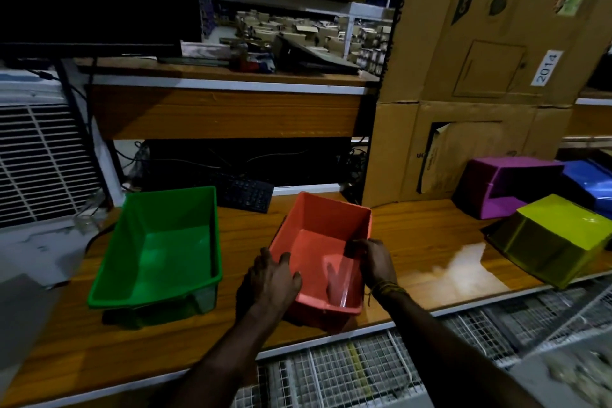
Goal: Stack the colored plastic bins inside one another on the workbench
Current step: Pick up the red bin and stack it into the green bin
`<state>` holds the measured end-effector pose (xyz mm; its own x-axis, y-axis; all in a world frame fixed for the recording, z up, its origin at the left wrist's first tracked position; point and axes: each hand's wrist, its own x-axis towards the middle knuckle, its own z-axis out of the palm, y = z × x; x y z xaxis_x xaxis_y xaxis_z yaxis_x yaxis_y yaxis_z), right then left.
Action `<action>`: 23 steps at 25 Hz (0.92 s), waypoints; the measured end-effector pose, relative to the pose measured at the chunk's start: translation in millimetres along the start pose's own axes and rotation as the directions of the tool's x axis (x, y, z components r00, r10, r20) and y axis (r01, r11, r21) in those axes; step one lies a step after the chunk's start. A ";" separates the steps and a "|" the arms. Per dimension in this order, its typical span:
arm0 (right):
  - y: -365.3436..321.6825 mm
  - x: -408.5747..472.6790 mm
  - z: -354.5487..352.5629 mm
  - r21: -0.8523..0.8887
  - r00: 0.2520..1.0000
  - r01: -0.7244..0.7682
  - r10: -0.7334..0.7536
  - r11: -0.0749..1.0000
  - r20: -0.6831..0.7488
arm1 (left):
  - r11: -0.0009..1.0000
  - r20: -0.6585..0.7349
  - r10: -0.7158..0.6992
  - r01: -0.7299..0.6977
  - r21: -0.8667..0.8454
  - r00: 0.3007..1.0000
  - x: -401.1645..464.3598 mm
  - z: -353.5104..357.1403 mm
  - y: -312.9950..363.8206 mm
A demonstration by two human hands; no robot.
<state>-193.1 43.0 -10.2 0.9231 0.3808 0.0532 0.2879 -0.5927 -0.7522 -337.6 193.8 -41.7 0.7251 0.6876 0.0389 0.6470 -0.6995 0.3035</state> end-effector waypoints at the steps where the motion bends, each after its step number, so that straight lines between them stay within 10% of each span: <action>1: 0.9 4.9 -2.2 0.022 1.000 -0.007 0.007 1.000 0.004 | 1.000 0.008 -0.003 0.003 -0.002 1.000 -0.8 0.5 1.9; 6: 3.0 2.8 9.0 -0.161 0.988 0.078 -0.055 0.984 0.141 | 0.999 -0.089 -0.023 0.026 0.035 0.996 -17.4 4.9 14.7; 23: 19.3 -42.2 28.9 -0.107 0.992 0.034 -0.047 0.994 -0.118 | 0.961 -0.067 -0.006 -0.013 -0.276 0.998 7.4 1.4 4.5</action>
<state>-233.9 36.0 -45.9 0.9323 0.3216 0.1656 0.3449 -0.6520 -0.6752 -329.0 195.5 -41.4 0.7039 0.7031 0.1012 0.5471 -0.6274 0.5542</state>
